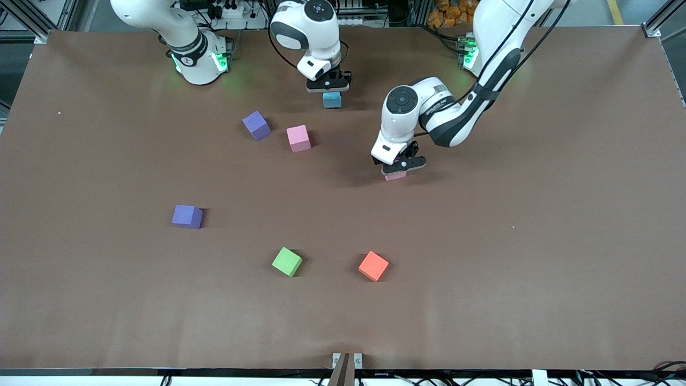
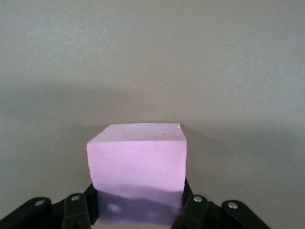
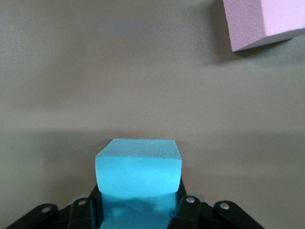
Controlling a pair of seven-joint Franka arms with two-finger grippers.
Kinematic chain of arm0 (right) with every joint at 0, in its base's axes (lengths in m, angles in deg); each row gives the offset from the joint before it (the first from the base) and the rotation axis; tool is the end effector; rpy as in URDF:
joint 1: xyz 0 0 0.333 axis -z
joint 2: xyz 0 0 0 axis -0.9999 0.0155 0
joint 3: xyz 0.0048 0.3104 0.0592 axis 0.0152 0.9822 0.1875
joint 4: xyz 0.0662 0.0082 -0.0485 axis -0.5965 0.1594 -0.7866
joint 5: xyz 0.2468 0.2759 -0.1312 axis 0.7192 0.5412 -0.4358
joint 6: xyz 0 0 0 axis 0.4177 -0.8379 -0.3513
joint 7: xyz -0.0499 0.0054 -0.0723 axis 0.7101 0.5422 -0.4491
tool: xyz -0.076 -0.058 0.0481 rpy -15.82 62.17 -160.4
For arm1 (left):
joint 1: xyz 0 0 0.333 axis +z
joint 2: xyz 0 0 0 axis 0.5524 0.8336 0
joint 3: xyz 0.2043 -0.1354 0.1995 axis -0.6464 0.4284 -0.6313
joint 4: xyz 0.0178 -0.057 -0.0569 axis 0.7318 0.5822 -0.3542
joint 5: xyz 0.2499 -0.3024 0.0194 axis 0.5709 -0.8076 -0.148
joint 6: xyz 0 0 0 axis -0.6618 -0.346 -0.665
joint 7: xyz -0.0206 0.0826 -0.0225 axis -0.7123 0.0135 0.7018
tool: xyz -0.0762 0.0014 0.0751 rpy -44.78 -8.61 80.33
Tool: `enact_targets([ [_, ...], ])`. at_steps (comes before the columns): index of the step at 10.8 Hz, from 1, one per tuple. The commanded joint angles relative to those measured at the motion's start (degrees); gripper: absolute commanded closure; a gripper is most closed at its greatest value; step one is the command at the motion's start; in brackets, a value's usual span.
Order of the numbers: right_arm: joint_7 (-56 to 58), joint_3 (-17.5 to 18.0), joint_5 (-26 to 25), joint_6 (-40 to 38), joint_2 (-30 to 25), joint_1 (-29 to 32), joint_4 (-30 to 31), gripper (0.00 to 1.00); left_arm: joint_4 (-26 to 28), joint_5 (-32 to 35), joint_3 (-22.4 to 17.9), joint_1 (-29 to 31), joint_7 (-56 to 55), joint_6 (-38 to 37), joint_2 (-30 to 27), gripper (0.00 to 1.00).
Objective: Arrange blocks into number 1
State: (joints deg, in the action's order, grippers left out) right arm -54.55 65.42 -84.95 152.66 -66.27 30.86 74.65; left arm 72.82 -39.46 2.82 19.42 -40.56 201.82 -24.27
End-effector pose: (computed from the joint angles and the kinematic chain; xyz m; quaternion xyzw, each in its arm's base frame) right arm 0.1664 0.4772 0.2287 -0.9996 -0.0134 0.0124 0.0222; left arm 0.3936 -0.3919 0.1992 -0.9940 -0.1074 0.0056 0.0197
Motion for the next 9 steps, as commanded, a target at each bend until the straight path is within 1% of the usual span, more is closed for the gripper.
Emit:
enact_targets([
  [1, -1.06, -0.26, 0.0, 0.84, 0.17, -0.55, -0.11, 0.0, -0.46, 1.7, 0.67, -0.04, -2.67, 0.01, 0.05, 1.0],
  [3, -0.98, -0.26, -0.17, 0.58, -1.49, 0.24, -0.11, 0.0, -0.46, 1.62, 0.76, -0.3, -2.67, 0.01, 0.05, 1.0],
  [5, -0.98, -0.09, -0.26, -1.35, -5.61, 2.95, 0.16, 0.0, -0.46, 1.61, 0.94, -0.48, -3.81, -0.07, 0.05, 1.0],
  [7, 0.33, 1.57, -0.35, -8.18, -11.84, 10.83, 0.07, 0.0, -0.63, 1.61, 0.94, -2.4, -5.65, -0.16, -0.99, 1.0],
  [9, 7.94, 1.59, -0.44, -12.32, -14.85, 18.66, -0.19, 0.0, -1.16, 1.53, 3.21, -3.9, -7.58, -0.16, -1.09, 1.0],
])
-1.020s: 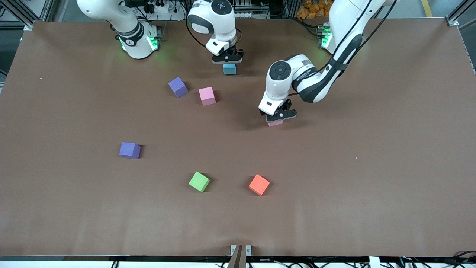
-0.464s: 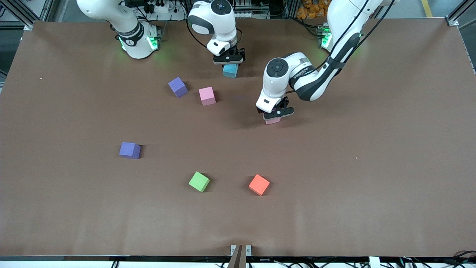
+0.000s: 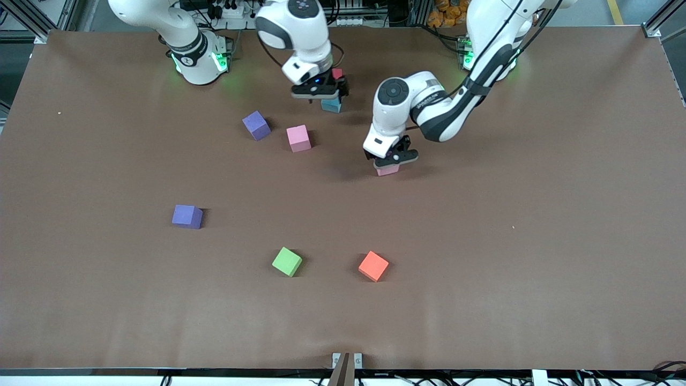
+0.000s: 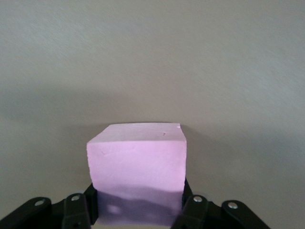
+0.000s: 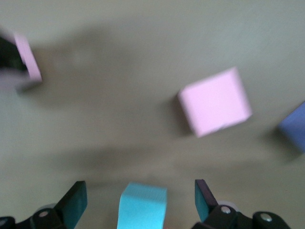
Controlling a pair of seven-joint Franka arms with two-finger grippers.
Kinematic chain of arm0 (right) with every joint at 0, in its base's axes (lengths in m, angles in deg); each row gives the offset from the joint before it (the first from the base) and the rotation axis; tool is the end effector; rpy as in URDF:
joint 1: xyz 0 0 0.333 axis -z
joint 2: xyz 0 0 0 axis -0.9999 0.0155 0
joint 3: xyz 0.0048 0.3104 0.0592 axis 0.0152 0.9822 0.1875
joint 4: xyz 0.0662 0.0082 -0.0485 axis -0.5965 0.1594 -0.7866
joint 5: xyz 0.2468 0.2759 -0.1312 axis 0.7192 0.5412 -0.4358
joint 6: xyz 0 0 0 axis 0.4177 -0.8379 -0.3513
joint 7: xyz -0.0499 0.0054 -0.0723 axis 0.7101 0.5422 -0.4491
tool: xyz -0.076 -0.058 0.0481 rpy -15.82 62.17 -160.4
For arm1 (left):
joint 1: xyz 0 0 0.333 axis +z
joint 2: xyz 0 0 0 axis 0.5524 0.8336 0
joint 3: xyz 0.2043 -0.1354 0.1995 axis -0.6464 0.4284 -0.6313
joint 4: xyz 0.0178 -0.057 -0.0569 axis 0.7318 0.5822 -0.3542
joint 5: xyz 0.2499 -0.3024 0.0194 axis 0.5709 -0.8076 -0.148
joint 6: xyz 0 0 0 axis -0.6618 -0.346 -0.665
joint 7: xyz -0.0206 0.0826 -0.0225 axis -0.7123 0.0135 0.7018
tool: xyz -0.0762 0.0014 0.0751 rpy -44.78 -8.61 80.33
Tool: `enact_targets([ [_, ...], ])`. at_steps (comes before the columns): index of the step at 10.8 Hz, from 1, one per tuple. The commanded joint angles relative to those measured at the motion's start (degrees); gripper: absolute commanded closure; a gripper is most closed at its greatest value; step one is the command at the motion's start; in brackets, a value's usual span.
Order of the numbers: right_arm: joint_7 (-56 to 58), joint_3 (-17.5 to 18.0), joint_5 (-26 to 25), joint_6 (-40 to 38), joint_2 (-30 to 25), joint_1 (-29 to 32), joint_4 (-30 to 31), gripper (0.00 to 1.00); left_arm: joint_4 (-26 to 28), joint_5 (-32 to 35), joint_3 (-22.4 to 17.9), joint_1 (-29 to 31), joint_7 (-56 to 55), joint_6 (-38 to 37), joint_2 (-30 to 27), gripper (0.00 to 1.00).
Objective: Arrange blocks into number 1
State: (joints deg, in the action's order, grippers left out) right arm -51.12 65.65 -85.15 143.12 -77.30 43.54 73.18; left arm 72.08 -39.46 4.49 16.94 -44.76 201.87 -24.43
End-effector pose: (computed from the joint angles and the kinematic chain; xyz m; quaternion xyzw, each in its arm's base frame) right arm 0.2695 0.4317 0.3186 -0.9973 0.0621 -0.0218 0.0339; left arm 0.3697 -0.4229 0.2089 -0.9938 -0.1108 0.0015 0.0082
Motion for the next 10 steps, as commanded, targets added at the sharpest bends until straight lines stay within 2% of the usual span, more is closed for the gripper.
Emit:
enact_targets([
  [1, 8.9, 1.35, -0.24, -3.23, -4.52, 10.63, 1.1, 0.0, -1.64, 1.53, 1.73, -3.51, -4.79, -0.29, -0.67, 1.0],
  [3, 12.8, 1.26, -0.32, -3.24, -4.97, 20.04, -0.21, 0.0, -7.16, 1.26, 1.65, -7.38, -5.33, -0.9, 1.95, 1.0],
  [6, 15.36, 1.17, -0.24, -3.06, -3.66, 31.3, -2.68, 0.0, -17.8, 1.61, 1.21, -15.19, -4.89, -9.77, 9.59, 1.0],
  [8, 18.5, 1.0, -0.67, -2.45, -2.34, 38.59, -3.03, 0.0, -20.98, 1.61, -1.15, -20.2, -5.15, -10.31, 12.15, 1.0],
  [10, 26.41, 0.91, -1.03, -2.45, 0.03, 43.71, -3.04, 0.0, -20.99, 1.0, -3.8, -24.7, -5.5, -10.84, 12.25, 1.0],
])
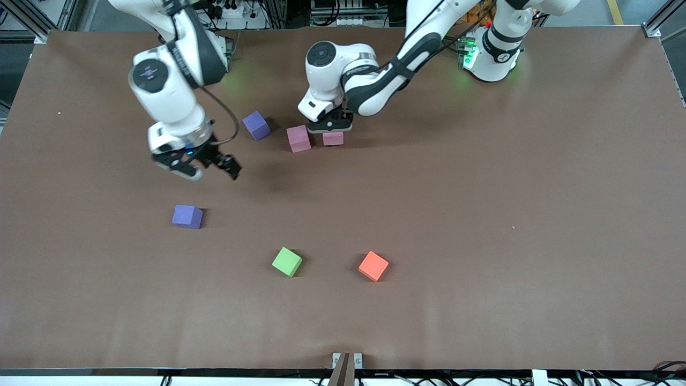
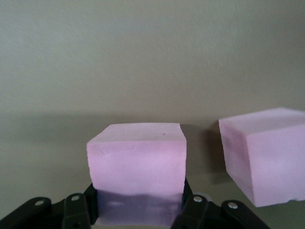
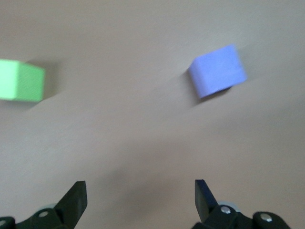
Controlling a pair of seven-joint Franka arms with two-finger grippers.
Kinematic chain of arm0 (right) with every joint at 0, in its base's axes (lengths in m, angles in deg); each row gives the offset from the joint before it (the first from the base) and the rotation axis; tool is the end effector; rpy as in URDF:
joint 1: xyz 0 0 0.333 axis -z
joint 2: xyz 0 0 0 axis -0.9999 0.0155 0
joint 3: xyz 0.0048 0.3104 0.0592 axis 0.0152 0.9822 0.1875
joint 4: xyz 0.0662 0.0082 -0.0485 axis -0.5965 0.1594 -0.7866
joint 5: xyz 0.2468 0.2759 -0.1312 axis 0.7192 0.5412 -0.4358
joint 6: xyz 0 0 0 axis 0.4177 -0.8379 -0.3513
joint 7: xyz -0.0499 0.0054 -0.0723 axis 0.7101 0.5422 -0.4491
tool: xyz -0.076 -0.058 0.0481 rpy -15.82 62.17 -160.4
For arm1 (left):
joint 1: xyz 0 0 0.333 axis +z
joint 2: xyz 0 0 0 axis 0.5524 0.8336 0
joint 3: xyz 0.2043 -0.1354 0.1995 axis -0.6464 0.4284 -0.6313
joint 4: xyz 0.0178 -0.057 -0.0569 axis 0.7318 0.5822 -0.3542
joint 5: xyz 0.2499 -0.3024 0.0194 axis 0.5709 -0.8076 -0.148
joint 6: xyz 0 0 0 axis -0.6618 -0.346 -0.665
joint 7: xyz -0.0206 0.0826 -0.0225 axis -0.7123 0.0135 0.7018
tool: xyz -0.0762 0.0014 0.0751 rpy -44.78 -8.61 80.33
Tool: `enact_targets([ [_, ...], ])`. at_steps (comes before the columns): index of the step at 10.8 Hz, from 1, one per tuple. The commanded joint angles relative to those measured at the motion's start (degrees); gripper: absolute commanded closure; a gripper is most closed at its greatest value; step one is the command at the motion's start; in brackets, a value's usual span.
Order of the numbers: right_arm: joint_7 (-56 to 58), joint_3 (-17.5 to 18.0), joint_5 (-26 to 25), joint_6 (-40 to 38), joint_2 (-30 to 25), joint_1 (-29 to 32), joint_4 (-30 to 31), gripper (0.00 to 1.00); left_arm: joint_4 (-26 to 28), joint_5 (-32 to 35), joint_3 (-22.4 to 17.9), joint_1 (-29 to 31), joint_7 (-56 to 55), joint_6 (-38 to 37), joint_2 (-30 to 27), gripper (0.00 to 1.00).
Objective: Arrange blocks into number 1
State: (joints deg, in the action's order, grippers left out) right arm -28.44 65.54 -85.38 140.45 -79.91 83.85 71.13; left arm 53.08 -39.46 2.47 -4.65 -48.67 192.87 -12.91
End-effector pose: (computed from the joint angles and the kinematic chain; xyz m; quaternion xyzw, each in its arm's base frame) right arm 0.4913 0.1557 0.3521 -0.9752 0.2137 -0.0542 0.0201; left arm 0.2670 -0.5839 0.2057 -0.9997 -0.0155 0.0144 0.0108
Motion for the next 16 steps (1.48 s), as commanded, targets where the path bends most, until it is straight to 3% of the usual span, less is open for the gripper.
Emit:
enact_targets([
  [1, 2.9, 1.02, -0.01, -0.38, 3.17, 3.07, -0.55, 0.0, -1.73, 1.17, -1.78, -3.47, -2.12, -2.8, 0.73, 1.0],
  [4, -8.06, 0.94, 0.43, -3.46, 1.6, -0.96, 5.41, 0.0, -1.11, 1.0, -1.61, -4.79, -2.3, -4.04, 0.47, 1.0],
  [7, -11.17, 0.5, 2.63, -3.29, 2.64, -4.91, 8.76, 0.0, -0.5, 0.91, -1.34, -6.02, -2.39, -4.13, 0.38, 1.0],
  [10, -11.26, -0.12, 9.37, -1.28, 3.0, -9.4, 13.33, 0.0, 0.91, 0.82, -0.38, -6.64, -3.79, -5.35, -0.58, 1.0],
  [13, -11.35, -0.12, 13.52, 6.28, 2.83, -13.71, 18.69, 0.0, 0.91, 0.82, 0.85, -6.64, -3.79, -7.64, -1.11, 1.0],
  [14, -11.35, -0.12, 14.05, 6.2, 1.78, -14.16, 19.31, 0.0, 0.82, 0.74, 0.85, -6.64, -4.58, -7.56, -1.03, 0.29],
  [15, -11.35, -0.12, 13.97, 5.16, 0.29, -13.99, 19.49, 0.0, 0.65, 0.74, 0.94, -6.82, -7.28, -7.56, -1.02, 0.0],
  [16, -10.57, -0.21, 13.88, 4.63, 0.19, -12.68, 19.23, 0.0, 0.13, 0.74, 0.94, -6.9, -10.53, -7.56, -1.02, 0.0],
])
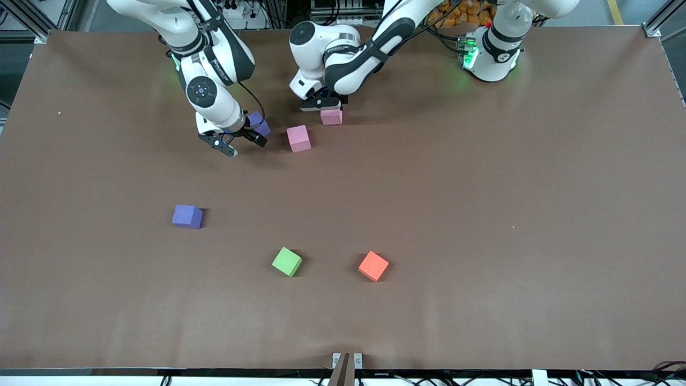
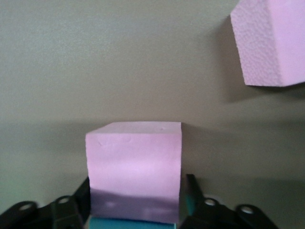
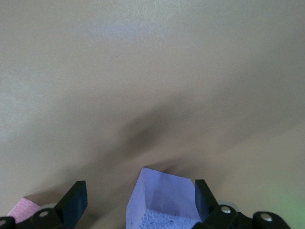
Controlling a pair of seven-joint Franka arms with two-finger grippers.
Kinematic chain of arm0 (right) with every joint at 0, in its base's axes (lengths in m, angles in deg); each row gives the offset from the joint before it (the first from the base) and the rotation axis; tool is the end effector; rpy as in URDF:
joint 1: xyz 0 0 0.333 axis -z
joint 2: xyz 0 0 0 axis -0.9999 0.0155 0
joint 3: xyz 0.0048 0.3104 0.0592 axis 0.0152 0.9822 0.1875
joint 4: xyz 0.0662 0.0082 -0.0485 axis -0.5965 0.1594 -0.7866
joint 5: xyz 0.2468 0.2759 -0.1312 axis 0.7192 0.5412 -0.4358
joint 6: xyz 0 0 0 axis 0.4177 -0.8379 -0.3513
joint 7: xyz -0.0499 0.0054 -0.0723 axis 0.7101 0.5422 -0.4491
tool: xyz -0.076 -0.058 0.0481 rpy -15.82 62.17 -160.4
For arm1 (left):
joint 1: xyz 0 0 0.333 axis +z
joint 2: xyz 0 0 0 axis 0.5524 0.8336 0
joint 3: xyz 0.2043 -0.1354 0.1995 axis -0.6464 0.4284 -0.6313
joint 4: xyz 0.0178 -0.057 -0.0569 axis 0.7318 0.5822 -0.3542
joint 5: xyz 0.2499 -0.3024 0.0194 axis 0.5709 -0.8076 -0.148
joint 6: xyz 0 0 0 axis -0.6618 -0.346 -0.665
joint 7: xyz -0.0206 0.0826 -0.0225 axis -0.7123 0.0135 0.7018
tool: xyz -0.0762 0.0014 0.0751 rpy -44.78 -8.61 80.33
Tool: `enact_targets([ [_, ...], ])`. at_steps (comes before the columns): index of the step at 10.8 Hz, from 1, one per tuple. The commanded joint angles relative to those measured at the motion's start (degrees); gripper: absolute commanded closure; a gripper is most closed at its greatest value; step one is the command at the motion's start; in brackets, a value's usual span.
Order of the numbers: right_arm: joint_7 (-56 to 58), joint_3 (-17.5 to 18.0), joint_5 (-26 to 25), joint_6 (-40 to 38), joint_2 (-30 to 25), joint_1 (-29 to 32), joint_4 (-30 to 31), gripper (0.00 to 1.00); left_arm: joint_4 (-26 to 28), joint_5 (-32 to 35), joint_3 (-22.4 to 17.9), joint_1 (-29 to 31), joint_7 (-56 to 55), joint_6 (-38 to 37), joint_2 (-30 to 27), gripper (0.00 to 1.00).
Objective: Arrange blocks into number 1
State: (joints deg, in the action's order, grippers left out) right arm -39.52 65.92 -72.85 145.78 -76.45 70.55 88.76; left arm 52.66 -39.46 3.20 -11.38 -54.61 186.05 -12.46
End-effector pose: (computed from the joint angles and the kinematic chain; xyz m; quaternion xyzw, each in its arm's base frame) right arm 0.3503 0.2118 0.2160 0.9550 -0.2804 -0.0954 0.0146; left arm 0.1899 -0.6017 0.1969 -0.9974 -0.0036 0.0200 0.0686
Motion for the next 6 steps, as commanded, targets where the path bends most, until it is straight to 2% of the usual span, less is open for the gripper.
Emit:
enact_targets([
  [1, 1.91, -0.76, 0.66, -0.54, -3.36, 2.55, 0.82, 0.0, 0.28, 1.52, 0.12, -0.26, -5.49, -0.74, -1.56, 0.0],
  [2, 7.06, -2.24, 0.13, -0.45, -3.36, 4.57, 0.03, 0.0, 0.28, 1.7, 0.03, -0.26, -5.5, -0.82, -1.74, 0.0],
  [4, 16.39, -9.43, 0.12, -0.28, -3.19, 4.33, -0.41, 0.0, 0.1, 1.53, -1.02, 0.79, -5.68, -2.66, -3.31, 0.0],
  [5, 22.78, -9.72, -1.1, 0.07, -2.84, 6.06, -1.81, 0.0, -0.42, 1.53, -2.33, 0.97, -6.55, -3.45, -3.93, 0.0],
  [6, 31.29, -9.72, -4.5, -0.01, -0.92, 11.56, -5.74, 0.0, -0.6, 1.61, -4.26, 1.93, -6.99, -3.55, -5.07, 0.0],
])
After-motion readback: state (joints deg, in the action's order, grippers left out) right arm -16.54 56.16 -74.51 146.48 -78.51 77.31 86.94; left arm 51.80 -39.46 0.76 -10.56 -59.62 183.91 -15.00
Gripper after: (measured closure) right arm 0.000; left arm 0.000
